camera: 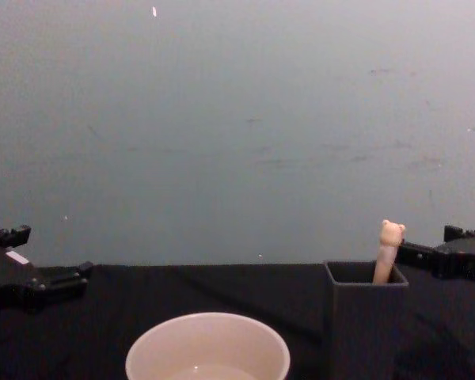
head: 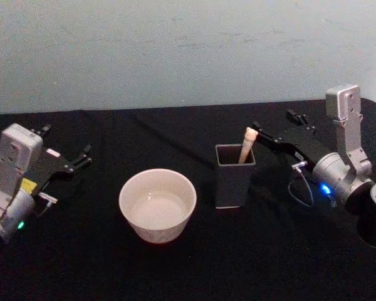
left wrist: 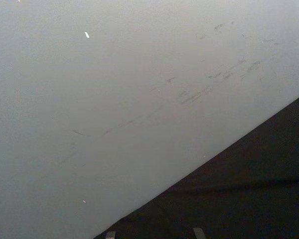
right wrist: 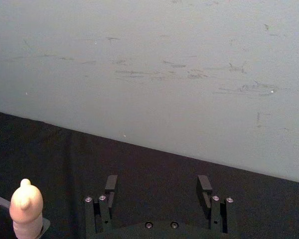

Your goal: Pick up the stirring spoon with one hand, stir inside the cup, then place it back in its original position.

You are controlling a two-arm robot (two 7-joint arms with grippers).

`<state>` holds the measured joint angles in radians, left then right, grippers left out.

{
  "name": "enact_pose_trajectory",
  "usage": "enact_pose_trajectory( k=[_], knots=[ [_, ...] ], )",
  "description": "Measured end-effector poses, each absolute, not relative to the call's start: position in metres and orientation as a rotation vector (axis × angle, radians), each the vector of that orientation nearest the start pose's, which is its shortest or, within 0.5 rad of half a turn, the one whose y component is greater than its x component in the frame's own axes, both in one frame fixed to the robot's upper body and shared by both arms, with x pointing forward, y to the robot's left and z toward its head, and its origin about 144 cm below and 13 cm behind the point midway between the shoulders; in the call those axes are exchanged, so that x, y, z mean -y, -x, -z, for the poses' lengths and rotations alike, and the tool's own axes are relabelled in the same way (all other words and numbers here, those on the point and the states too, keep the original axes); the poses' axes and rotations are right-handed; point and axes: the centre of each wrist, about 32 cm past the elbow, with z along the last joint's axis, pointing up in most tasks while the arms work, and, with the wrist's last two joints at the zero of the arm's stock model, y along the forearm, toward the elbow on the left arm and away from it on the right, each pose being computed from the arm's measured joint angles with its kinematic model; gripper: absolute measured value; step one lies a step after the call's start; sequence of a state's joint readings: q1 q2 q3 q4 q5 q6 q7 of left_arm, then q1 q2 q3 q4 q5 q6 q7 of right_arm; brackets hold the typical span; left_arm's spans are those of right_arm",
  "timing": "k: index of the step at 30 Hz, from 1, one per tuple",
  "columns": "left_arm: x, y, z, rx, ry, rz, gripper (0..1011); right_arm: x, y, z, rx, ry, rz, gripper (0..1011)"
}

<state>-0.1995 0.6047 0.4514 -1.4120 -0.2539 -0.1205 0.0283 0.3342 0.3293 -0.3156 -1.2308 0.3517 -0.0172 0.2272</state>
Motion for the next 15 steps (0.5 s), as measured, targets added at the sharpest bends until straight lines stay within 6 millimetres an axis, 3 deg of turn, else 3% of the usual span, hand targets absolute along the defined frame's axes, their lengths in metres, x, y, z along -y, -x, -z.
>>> enact_pose_trajectory(
  k=[15],
  knots=[
    [-0.3097, -0.4886, -1.1398, 0.285, -0.304, -1.248, 1001, 0.2679, -0.5425, -1.1467, -0.019, 0.094, 1.169, 1002]
  ],
)
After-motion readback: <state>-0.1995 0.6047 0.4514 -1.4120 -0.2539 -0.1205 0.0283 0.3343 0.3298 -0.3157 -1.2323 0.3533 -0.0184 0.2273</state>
